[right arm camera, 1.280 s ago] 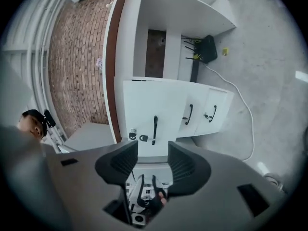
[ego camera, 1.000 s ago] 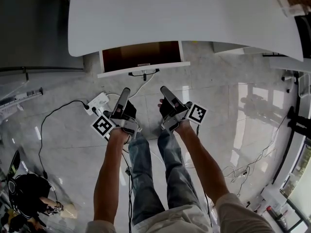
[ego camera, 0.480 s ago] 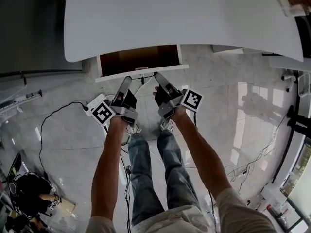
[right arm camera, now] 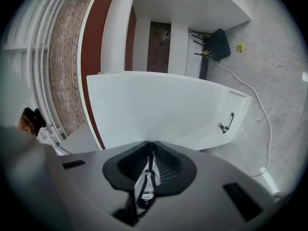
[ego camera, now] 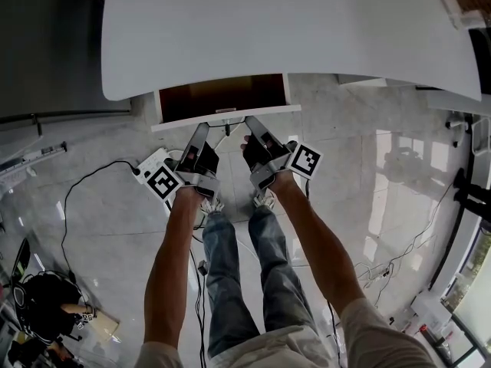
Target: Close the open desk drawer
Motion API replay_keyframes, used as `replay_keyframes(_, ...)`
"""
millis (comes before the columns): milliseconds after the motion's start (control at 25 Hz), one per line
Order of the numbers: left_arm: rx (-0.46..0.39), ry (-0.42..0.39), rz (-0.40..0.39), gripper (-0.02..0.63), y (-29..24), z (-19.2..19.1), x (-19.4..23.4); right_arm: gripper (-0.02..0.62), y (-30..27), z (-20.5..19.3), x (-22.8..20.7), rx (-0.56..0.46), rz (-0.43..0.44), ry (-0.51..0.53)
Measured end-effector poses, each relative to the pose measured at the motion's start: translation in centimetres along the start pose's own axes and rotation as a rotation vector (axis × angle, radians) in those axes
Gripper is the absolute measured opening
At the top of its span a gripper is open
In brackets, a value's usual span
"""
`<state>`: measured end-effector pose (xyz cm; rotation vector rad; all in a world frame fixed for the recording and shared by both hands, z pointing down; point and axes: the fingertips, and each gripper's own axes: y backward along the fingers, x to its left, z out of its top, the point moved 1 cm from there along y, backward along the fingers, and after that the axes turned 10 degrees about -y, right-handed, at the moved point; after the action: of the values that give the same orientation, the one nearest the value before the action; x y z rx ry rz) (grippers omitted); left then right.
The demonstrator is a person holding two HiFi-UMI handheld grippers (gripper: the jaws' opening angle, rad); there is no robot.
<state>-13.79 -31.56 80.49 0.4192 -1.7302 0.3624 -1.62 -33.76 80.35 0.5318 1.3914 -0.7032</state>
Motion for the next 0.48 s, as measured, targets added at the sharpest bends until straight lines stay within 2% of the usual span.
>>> replay_keyframes(280,0.028,-0.037,0.029,0.055,-0.1,0.3,0.1,0.052,-0.4,0.1,0.4,0.021,-0.033,0.031)
replay_keyframes(480,0.018,-0.047,0.04,0.055,-2.4,1.9,0.6,0.054,-2.3,2.0,0.1,0.004,-0.068,0.049)
